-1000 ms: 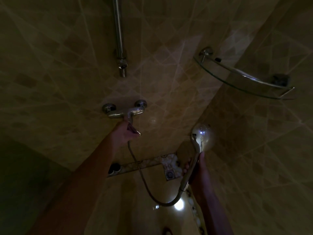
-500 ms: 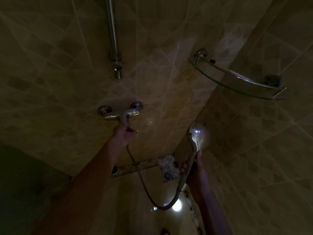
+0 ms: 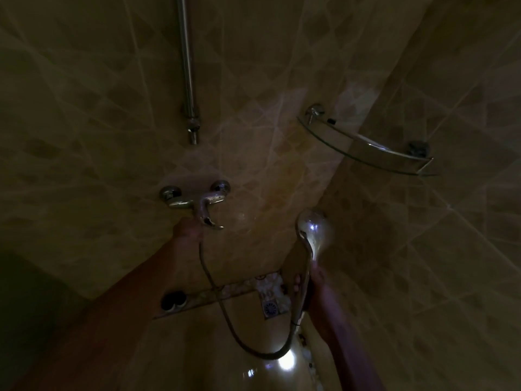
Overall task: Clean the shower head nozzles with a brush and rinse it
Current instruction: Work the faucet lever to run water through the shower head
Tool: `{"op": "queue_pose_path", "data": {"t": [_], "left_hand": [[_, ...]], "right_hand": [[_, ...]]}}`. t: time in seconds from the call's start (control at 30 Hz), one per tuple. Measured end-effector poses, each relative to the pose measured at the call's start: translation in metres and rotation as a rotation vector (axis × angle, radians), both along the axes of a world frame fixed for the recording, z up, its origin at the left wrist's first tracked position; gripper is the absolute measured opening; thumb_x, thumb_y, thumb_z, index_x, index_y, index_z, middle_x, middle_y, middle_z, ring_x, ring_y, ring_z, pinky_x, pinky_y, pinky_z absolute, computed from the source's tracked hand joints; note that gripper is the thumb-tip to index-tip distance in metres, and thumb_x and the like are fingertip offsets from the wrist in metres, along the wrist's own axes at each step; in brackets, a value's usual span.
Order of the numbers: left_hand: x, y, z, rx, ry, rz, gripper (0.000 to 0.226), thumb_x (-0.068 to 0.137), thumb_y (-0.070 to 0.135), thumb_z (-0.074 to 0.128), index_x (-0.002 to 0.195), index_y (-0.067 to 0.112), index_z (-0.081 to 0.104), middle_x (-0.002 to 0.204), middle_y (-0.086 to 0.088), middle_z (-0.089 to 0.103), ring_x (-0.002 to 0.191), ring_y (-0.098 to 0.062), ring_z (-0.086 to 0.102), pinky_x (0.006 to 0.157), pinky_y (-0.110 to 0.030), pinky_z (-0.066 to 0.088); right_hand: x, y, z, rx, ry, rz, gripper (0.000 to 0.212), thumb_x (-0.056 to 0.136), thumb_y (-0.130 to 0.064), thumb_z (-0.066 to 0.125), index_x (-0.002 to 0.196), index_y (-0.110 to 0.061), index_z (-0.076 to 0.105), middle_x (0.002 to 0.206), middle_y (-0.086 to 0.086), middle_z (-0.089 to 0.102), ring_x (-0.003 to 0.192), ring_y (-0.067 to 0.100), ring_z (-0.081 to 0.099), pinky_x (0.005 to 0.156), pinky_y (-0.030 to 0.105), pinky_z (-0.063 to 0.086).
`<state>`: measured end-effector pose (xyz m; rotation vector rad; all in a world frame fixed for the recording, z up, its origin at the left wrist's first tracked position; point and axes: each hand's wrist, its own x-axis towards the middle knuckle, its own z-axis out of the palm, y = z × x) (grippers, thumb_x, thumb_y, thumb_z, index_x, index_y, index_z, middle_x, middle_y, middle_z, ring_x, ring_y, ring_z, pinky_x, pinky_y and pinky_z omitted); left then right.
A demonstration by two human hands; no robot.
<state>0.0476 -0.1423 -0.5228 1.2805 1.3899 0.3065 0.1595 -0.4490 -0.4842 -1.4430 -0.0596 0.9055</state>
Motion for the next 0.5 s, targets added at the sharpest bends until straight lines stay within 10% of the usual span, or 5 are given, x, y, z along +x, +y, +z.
{"op": "queue_pose_path", "data": {"t": [0.5], "left_hand": [[-0.065, -0.002, 0.103, 0.612, 0.052, -0.058, 0.027, 0.095, 0.015, 0.051, 0.112, -0.003, 0.061, 0.117, -0.026, 0.061, 0.108, -0.035, 0.059, 0.081, -0.034, 0.043]], "right_hand": [[-0.018, 0.03, 0.086, 0.121, -0.297, 0.151, 0.021, 0.095, -0.029, 0.055, 0.104, -0.017, 0.04, 0.083, 0.011, 0.054, 0.044, 0.016, 0.052, 0.047, 0.032, 0.046]]}}
